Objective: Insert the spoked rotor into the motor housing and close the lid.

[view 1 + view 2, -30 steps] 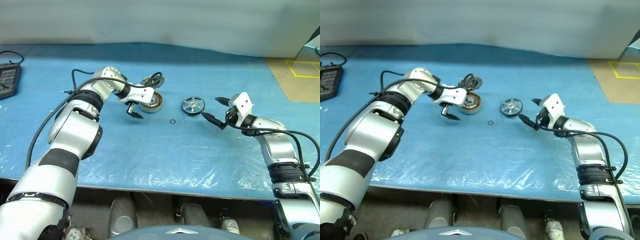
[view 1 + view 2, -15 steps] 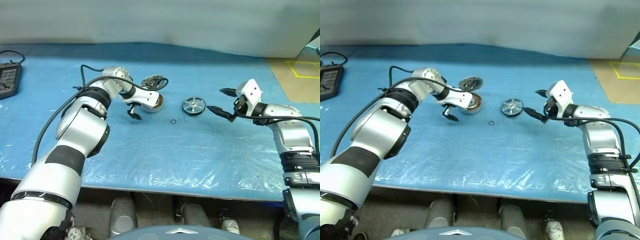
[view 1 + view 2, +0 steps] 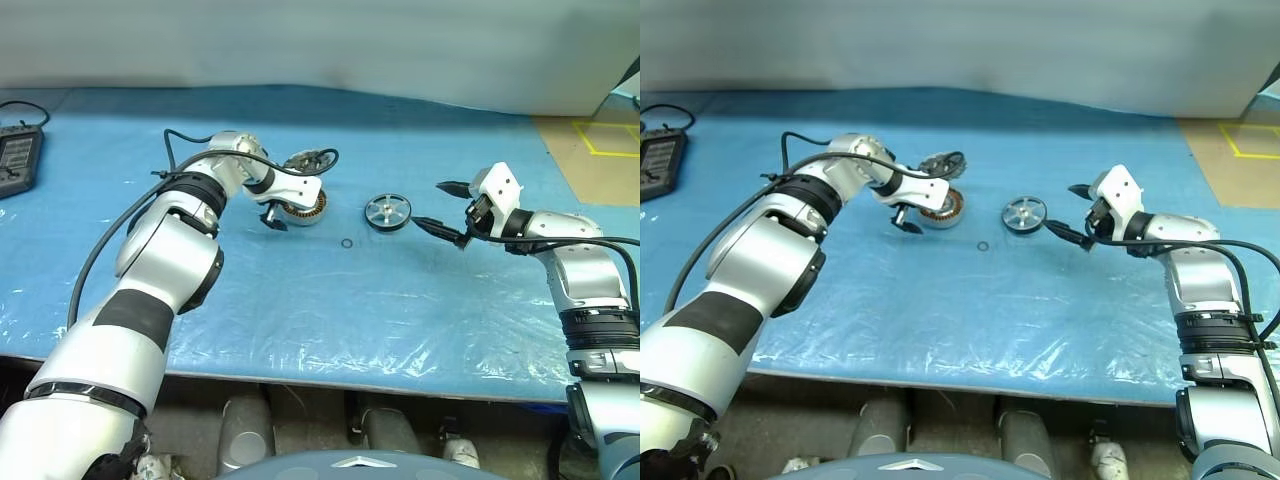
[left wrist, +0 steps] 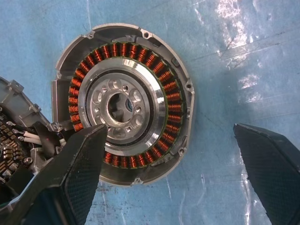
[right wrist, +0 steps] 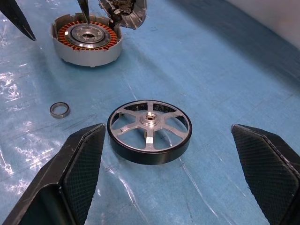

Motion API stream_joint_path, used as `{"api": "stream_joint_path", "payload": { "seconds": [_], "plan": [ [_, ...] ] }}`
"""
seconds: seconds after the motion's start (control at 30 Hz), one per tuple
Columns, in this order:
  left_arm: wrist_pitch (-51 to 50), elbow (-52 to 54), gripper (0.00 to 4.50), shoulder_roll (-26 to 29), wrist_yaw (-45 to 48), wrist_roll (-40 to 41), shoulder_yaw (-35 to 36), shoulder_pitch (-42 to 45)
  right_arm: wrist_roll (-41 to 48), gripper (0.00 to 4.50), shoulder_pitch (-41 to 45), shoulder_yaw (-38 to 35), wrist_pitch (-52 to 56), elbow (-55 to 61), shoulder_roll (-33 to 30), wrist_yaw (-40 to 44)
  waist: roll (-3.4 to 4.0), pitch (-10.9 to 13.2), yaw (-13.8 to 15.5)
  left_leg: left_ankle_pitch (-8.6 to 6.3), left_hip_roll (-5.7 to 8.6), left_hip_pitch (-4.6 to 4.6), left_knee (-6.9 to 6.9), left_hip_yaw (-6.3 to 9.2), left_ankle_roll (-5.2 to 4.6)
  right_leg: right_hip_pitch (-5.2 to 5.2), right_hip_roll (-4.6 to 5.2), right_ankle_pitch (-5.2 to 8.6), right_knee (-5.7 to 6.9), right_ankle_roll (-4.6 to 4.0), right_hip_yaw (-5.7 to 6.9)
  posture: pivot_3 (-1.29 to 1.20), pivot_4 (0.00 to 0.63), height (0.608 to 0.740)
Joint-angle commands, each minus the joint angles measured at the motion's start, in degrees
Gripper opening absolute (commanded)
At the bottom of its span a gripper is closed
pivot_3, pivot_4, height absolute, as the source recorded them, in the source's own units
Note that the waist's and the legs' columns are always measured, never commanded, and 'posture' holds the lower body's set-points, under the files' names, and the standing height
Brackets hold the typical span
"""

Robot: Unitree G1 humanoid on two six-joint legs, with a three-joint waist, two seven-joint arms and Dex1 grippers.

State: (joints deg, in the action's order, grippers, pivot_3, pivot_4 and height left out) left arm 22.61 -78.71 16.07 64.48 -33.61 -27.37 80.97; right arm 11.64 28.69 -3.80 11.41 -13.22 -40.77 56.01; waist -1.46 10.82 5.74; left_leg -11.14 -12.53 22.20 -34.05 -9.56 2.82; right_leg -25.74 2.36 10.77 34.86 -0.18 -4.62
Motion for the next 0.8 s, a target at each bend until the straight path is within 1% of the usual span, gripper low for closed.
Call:
{"api": "stream_joint_path", "payload": {
  "seconds": [0.03, 0.4, 0.57, 0.67, 0.73, 0.8],
  "plan": [
    [0.2, 0.1, 4.5, -0.7, -0.4, -0.5, -0.4, -0.1, 1.2, 4.48, 0.2, -1.4, -0.1, 2.7, -0.7, -0.3, 0.0, 0.0, 0.0, 0.0, 0.01, 0.0, 0.0, 0.0, 0.0, 0.0, 0.01, 0.0, 0.0, 0.0, 0.0, 0.0, 0.15, 0.74],
    [-0.7, -0.3, 4.5, -2.1, -2.8, -3.2, -2.0, -2.0, 1.4, 4.48, -1.2, -2.0, -0.1, 4.0, -0.7, -0.9, 0.0, 0.0, 0.0, 0.0, 0.04, -0.02, 0.0, 0.06, 0.0, 0.03, 0.02, 0.0, -0.01, 0.0, 0.01, 0.0, 0.15, 0.74],
    [-1.2, -0.4, 4.5, -2.8, -2.2, -3.0, -1.9, -3.0, 1.6, 4.48, -1.4, -2.1, -0.2, 4.5, -0.6, -1.5, 0.01, 0.0, 0.0, -0.01, 0.07, -0.44, 0.07, 0.08, -0.01, 0.47, 0.08, 0.02, -0.12, 0.0, 0.04, 0.0, 0.15, 0.74],
    [-0.4, -0.4, 3.92, -2.7, -0.3, -3.0, -2.1, -3.1, 1.7, 4.5, -1.7, -2.2, -0.2, 4.9, -0.7, -1.7, 0.01, 0.0, 0.0, -0.01, 0.22, -0.55, 0.11, 0.08, -0.01, 0.59, 0.21, 0.06, -0.15, 0.05, 0.02, 0.0, 0.15, 0.74],
    [0.2, -0.2, 3.35, -2.6, -1.2, -3.5, -2.5, -3.2, 1.7, 4.5, -1.8, -2.3, -0.2, 5.0, -0.7, -1.8, 0.01, 0.0, -0.1, -0.01, 0.31, -0.55, 0.12, 0.08, -0.02, 0.6, 0.29, 0.07, -0.16, 0.06, 0.0, 0.0, 0.15, 0.74],
    [0.7, -0.2, 2.65, -2.4, -2.2, -4.1, -3.1, -3.3, 1.7, 4.5, -1.7, -2.3, -0.3, 4.9, -0.6, -2.0, 0.01, 0.0, -0.1, -0.01, 0.39, -0.55, 0.15, 0.08, -0.02, 0.61, 0.35, 0.09, -0.18, 0.08, 0.0, 0.0, 0.15, 0.74]
  ]
}}
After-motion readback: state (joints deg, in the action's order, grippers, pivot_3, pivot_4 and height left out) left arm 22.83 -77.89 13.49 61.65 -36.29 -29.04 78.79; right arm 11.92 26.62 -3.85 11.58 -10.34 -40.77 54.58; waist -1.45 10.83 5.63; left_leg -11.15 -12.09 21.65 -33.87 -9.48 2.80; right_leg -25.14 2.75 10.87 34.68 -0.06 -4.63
